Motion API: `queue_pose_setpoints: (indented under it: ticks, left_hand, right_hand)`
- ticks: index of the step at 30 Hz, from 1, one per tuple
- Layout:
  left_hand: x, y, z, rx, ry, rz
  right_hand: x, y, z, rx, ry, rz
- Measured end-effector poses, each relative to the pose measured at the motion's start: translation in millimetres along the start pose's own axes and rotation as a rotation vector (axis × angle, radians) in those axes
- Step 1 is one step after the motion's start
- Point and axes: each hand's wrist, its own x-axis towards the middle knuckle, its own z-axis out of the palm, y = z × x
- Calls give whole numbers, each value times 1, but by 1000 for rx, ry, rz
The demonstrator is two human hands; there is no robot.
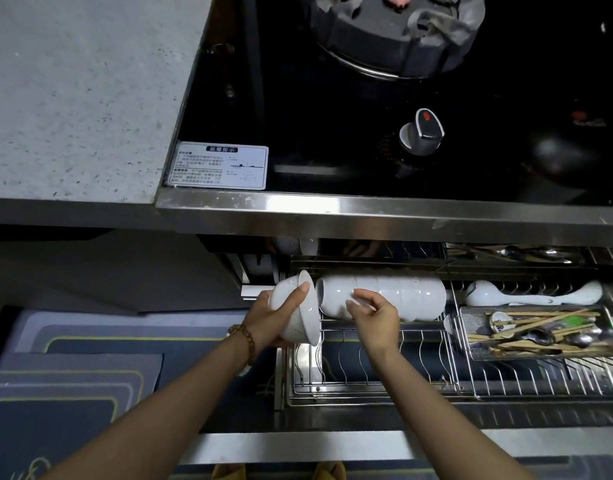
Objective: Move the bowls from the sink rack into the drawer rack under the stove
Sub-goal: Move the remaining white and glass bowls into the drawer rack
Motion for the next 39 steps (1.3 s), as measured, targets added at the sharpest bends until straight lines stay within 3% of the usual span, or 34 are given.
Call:
queue_pose_setpoints:
  ticks: [2,5,8,11,13,21,29,39]
  left_hand:
    - [0,1,1,18,-1,-12]
    - [1,1,3,10,-10,-32]
    - [4,-1,5,14,-7,-37]
    - [6,-2,8,42,-18,-49]
    - [5,-2,11,33,-29,-19]
    - [12,-19,-2,-38,62,154]
    - [26,-36,-15,175,189,271]
    - [38,-55,-8,285,89,191]
  right_hand:
    - [-18,-13,-3,68,-59,-50]
    - [-48,-34,-9,148,-307,-115]
    - [-67,-44,-13,32,-520,-203]
    - [-68,-39,-12,-229,-464,-388]
    - [-65,-37,-10,-243,-412,-402]
    - [-37,-33,-8,150,-333,-68]
    - [4,-16,-2,180,-303,50]
    - [21,-2,26,117,-247,83]
